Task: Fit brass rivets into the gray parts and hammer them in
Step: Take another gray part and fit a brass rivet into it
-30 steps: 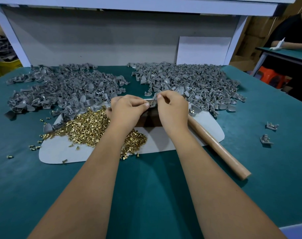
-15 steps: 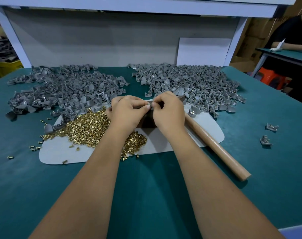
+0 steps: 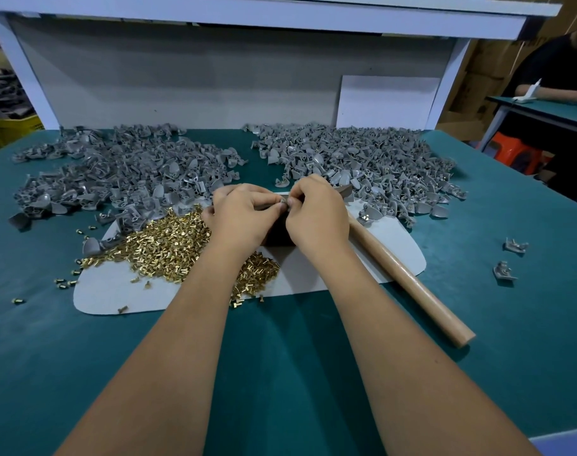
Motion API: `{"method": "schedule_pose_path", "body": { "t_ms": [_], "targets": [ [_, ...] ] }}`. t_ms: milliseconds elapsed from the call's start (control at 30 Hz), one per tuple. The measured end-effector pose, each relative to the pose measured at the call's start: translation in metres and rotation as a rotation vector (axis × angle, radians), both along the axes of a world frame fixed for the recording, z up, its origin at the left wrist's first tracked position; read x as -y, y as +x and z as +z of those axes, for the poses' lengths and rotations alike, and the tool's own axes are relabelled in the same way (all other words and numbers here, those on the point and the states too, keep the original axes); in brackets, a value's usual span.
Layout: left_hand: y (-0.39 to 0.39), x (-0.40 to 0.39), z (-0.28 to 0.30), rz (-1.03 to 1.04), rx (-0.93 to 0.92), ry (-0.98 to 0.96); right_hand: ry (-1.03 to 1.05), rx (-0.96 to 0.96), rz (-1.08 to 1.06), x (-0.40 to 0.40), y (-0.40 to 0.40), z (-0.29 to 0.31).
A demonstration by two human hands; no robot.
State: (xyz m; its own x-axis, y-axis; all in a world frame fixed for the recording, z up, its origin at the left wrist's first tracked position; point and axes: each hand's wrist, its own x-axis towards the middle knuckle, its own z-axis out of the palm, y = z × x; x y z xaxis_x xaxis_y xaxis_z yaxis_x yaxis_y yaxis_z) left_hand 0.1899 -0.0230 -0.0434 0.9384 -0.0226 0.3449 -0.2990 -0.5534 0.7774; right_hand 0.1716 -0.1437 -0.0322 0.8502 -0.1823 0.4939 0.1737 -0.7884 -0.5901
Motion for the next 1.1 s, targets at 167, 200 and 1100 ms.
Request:
{"method": "schedule_pose_path", "body": {
  "t_ms": [167,200,1100],
  "targets": [
    [0.001,0.001,-0.002,0.027,0.008,0.015,-0.024,-0.010,-0.015,-0.001,0.002,0.001],
    [0.001,0.002,-0.002,0.048,0.017,0.038,-0.033,-0.007,-0.015,-0.001,0.002,0.001],
    [0.000,0.001,-0.003,0.036,-0.014,0.008,0.325,0.032,-0.021,0.016,-0.004,0.006]
  ]
}}
